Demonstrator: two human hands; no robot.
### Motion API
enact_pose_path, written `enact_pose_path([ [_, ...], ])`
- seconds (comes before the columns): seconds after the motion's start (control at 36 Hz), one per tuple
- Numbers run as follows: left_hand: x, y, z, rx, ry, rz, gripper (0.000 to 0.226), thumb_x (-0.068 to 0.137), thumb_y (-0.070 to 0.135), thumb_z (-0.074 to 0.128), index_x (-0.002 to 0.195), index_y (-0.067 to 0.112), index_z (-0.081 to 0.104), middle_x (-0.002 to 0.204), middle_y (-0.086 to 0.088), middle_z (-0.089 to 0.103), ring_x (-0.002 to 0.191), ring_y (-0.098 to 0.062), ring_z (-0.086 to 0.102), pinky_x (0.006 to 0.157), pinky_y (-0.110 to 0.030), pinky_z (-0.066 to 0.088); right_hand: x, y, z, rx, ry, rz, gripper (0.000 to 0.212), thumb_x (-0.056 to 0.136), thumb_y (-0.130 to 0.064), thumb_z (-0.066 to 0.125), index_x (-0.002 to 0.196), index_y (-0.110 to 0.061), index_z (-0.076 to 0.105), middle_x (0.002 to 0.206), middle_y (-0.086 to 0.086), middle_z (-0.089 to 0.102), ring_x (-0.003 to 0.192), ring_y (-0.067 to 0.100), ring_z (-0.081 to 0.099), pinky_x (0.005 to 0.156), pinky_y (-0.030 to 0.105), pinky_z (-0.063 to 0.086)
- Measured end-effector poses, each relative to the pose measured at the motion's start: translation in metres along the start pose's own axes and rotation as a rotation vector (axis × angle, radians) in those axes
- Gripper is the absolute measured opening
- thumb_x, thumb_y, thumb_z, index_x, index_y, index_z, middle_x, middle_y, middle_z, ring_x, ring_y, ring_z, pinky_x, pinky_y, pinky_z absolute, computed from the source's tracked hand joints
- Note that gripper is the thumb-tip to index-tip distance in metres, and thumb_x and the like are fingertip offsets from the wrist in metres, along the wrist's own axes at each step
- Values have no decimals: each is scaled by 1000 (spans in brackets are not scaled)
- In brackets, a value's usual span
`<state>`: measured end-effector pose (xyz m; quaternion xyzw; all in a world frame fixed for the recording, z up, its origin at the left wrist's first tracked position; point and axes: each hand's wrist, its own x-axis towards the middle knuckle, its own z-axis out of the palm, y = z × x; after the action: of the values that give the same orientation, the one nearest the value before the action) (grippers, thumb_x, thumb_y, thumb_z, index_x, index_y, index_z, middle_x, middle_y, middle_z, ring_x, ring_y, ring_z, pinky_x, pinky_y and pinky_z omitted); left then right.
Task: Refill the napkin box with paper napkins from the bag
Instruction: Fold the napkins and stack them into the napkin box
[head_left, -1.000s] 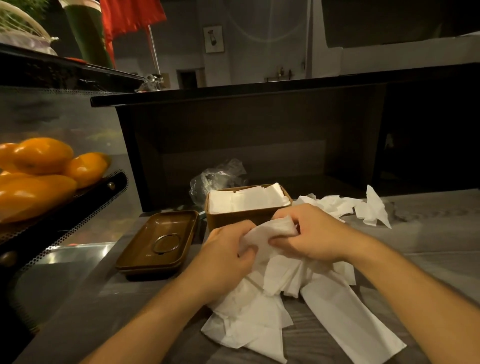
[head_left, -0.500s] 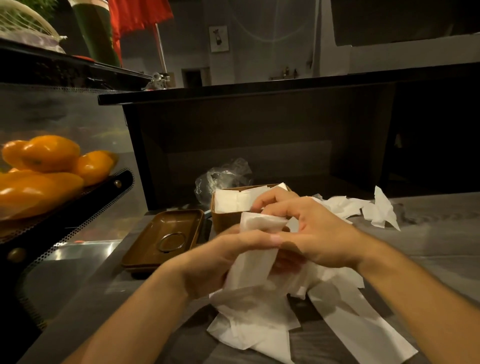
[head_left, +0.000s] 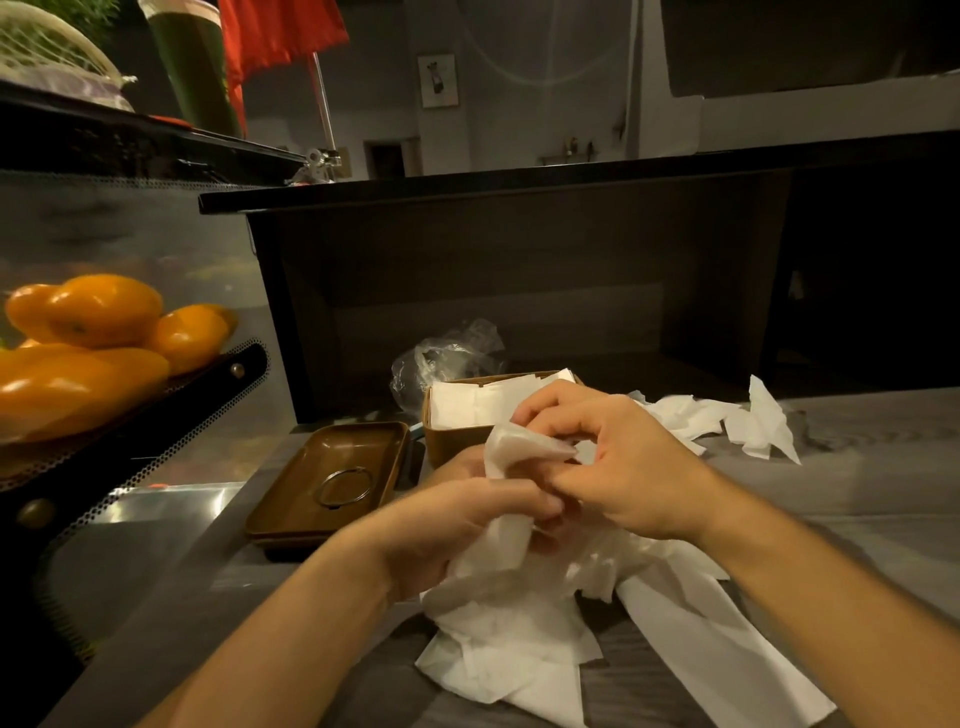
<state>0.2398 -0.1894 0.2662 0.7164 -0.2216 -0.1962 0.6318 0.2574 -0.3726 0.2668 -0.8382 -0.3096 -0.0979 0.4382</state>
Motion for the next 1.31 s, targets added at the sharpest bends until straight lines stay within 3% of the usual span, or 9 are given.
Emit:
enact_pose_path([
  [0.14,10,-7,-3,-85,309,-26,21,96,5,53,105,5,71,86,-12,65,68,-17,58,66,-30,49,1,2,-6,-128,185,0,28,82,-27,83,100,-35,63,104,-19,60,100,-4,59,83,13,53],
  [0.19,12,-8,-9,-208,391,-4,21,92,5,53,104,3,70,80,-10,60,63,-15,51,62,-29,43,-4,2,-17,-226,5,48,25,78,-35,86,94,-38,67,104,-24,60,103,-8,55,81,12,49],
  [0.31,10,-7,-15,-326,378,25,28,87,26,54,105,6,64,72,-5,50,60,-12,44,58,-27,35,-11,6,-18,-357,-458,230,38,74,-48,86,108,-47,69,119,-35,45,119,-5,44,100,20,43],
  [0.39,10,-7,-16,-313,370,7,45,78,42,57,104,6,63,72,-5,52,61,-13,45,57,-26,35,-9,6,-14,-350,-521,277,39,78,-43,85,113,-48,68,123,-35,43,121,0,45,106,24,44],
  [0.53,12,-11,-14,-274,413,-28,35,94,37,50,105,6,64,74,-5,54,63,-13,46,58,-25,37,-11,4,-22,-310,-590,305,53,74,-41,88,120,-51,64,130,-33,45,127,0,43,112,30,40],
  [0.64,13,-11,-11,-290,408,1,46,74,30,62,113,5,62,75,-6,54,63,-12,47,58,-25,37,-11,6,-22,-286,-575,279,42,78,-35,86,115,-47,69,126,-34,51,125,-3,47,112,29,42],
  [0.92,16,-16,-11,-206,442,0,19,91,13,53,105,7,64,83,-10,55,71,-16,51,59,-25,43,-12,11,-25,-218,-506,266,19,85,-35,79,103,-39,78,118,-33,61,116,-9,53,95,12,42],
  [1.19,16,-18,-7,-124,373,-20,18,92,13,53,106,9,64,80,-8,57,66,-12,53,60,-24,44,-13,15,-25,-211,-484,244,20,91,-20,74,102,-37,80,117,-28,65,117,-6,56,103,19,46],
  [1.31,14,-16,-6,-109,339,-12,36,74,23,62,106,9,65,76,-6,58,60,-8,54,57,-23,43,-10,18,-22,-221,-453,265,19,90,-22,76,99,-37,80,115,-25,67,116,0,59,106,26,49],
])
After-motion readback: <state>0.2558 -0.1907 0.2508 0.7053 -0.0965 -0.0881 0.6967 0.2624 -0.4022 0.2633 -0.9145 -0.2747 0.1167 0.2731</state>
